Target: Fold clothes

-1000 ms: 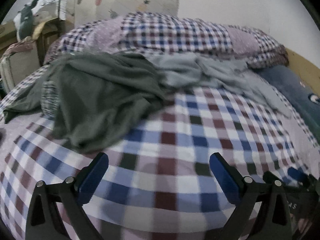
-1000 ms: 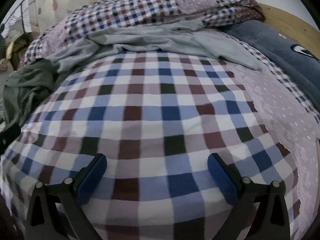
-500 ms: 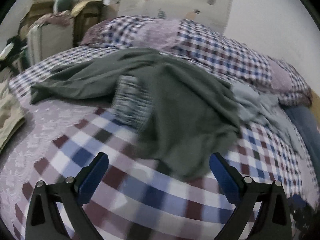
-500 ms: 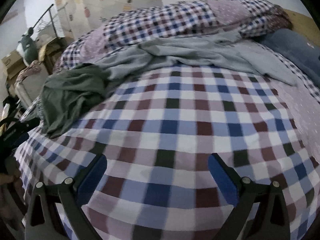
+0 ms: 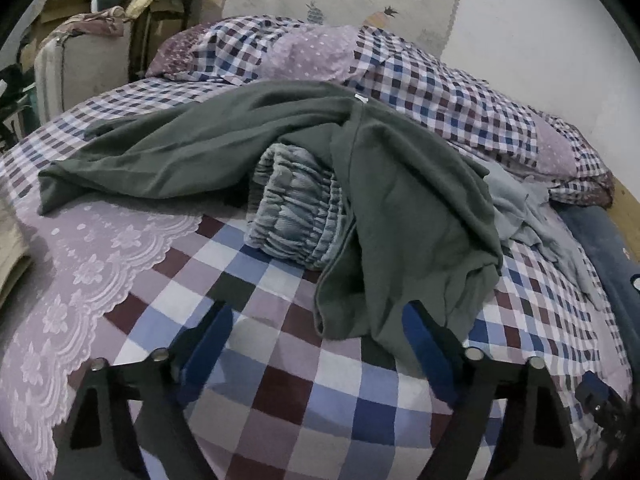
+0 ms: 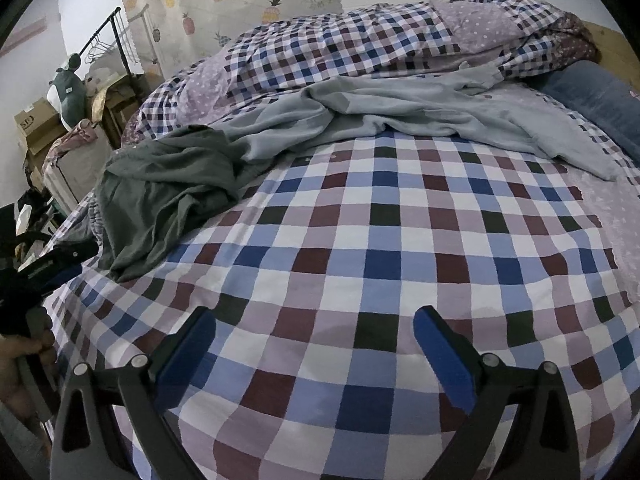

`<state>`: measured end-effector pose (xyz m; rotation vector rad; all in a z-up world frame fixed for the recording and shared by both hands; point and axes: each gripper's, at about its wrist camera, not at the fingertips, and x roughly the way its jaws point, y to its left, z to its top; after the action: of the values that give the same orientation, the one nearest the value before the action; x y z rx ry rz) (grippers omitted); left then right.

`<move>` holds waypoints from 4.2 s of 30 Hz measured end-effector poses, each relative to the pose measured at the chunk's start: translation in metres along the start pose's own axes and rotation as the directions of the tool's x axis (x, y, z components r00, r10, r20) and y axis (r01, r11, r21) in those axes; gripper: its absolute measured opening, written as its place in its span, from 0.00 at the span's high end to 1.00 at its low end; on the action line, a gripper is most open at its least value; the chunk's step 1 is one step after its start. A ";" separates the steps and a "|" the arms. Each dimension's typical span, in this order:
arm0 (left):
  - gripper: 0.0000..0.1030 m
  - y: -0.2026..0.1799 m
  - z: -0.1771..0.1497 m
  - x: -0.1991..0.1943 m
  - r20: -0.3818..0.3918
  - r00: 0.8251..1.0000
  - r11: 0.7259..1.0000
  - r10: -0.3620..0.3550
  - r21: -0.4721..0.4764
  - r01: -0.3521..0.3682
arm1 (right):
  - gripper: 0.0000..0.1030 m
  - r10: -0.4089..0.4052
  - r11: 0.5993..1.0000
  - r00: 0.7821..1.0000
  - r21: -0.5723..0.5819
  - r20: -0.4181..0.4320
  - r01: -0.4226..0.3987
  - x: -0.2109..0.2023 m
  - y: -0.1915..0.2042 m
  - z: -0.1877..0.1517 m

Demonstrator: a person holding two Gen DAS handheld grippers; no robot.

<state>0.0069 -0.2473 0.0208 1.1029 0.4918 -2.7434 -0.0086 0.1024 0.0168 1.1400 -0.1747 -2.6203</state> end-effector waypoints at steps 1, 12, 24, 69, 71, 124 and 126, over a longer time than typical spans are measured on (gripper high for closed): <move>0.19 0.000 0.001 0.004 -0.016 1.000 1.000 -0.003 0.003 0.003 | 0.02 0.002 1.000 1.000 0.000 0.000 -0.002 0.000 0.000 0.000; 0.83 0.000 0.010 0.028 -0.081 0.997 0.999 -0.013 -0.031 0.010 | 0.03 0.013 1.000 1.000 -0.006 -0.004 -0.013 0.003 -0.001 0.000; 0.99 -0.043 0.019 -0.047 0.062 0.959 0.961 -0.277 0.024 0.276 | 0.17 0.019 0.999 1.000 -0.042 0.007 -0.019 0.001 0.008 -0.002; 1.00 -0.060 -0.032 -0.058 -0.092 0.494 0.500 -0.865 -0.259 0.827 | 0.50 0.708 0.624 0.704 0.415 0.058 -0.662 0.036 0.033 -0.015; 1.00 -0.057 -0.035 -0.054 -0.095 0.500 0.506 -0.861 -0.267 0.820 | 0.64 0.704 0.620 0.707 0.435 0.060 -0.654 0.039 0.033 -0.015; 0.95 -0.015 -0.032 -0.006 -0.085 0.907 0.866 -0.411 -0.347 0.360 | 0.66 0.765 0.546 0.644 0.519 0.010 -0.657 0.049 0.049 -0.027; 0.97 -0.015 -0.029 -0.013 -0.059 0.915 0.872 -0.400 -0.332 0.360 | 0.94 0.722 0.617 0.691 0.479 -0.028 -0.625 0.047 0.052 -0.027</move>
<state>0.0310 -0.2227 0.0138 1.2053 1.2428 -2.7695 -0.0090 0.0390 -0.0227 1.1694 -0.9902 -1.7831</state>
